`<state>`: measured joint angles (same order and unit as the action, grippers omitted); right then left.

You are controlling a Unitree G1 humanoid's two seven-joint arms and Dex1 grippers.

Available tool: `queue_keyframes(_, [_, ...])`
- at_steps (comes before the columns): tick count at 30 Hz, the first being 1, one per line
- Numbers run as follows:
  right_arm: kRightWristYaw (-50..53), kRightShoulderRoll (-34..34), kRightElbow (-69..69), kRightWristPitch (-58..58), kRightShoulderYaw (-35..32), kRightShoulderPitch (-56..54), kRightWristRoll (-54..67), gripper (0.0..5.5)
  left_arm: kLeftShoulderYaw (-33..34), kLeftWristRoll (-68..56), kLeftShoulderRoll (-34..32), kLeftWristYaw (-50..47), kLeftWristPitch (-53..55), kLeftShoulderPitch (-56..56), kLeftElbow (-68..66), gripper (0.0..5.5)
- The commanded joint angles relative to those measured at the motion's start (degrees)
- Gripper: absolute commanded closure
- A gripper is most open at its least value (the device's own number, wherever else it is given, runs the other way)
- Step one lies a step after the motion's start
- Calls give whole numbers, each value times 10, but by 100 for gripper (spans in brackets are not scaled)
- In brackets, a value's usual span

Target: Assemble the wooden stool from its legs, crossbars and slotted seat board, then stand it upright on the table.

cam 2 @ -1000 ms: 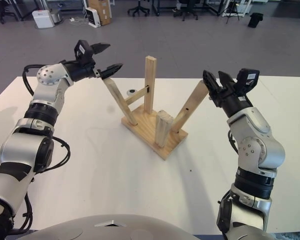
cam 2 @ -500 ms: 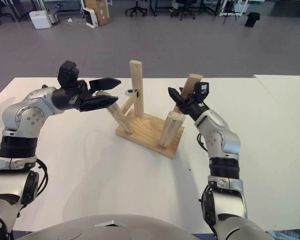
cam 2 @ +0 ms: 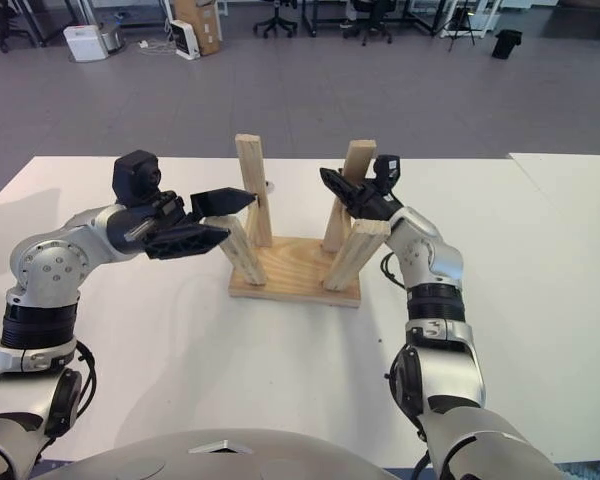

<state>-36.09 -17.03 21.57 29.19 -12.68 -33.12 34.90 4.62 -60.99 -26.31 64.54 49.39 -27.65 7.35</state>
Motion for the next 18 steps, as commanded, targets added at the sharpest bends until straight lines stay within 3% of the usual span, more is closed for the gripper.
queue_keyframes(1, [8, -34, -73, 48, -64, -72, 78, 247, 60, -21, -8, -47, 3, -34, -35, 126])
queue_keyframes(6, [44, -62, -104, 62, -131, -118, 132, 247, 92, -54, 16, -93, 3, -48, -38, 126])
queue_keyframes(9, [84, -73, -134, 49, -157, -78, 121, 247, 116, 13, 32, -173, -63, -72, -115, 126])
queue_keyframes(13, [159, -71, -151, -7, -169, 110, 12, 247, 96, 175, 6, -252, -176, -57, -257, 126])
queue_keyframes(18, [166, -25, -255, -31, -43, 364, -103, 247, -2, 371, -10, -226, -336, 10, -420, 126])
